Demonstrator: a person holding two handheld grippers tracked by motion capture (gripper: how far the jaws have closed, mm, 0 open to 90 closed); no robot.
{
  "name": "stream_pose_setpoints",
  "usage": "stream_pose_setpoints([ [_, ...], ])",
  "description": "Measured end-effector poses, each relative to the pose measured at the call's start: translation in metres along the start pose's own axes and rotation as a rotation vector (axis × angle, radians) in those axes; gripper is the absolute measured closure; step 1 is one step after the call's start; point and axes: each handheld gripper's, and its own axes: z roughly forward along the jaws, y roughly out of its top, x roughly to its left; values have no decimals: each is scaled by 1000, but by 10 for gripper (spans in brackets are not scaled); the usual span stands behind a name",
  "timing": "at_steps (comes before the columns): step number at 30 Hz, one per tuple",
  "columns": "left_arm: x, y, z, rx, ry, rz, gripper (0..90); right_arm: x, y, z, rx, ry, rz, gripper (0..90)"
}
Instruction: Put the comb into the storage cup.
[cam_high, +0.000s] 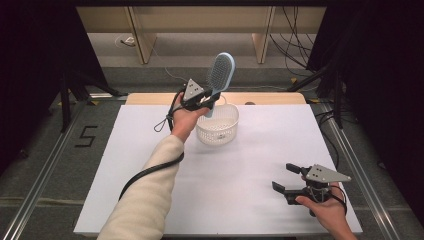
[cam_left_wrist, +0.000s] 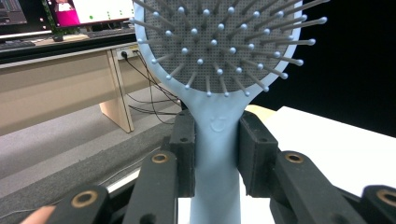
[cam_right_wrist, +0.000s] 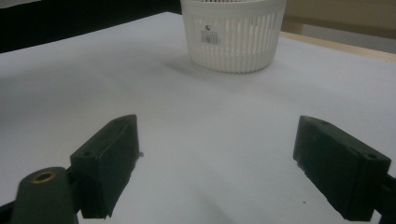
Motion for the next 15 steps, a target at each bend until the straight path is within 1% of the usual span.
stream_pose_setpoints([
  [15, -2, -2, 3, 9, -6, 0, 696, 0, 0, 0, 0, 0, 1, 154],
])
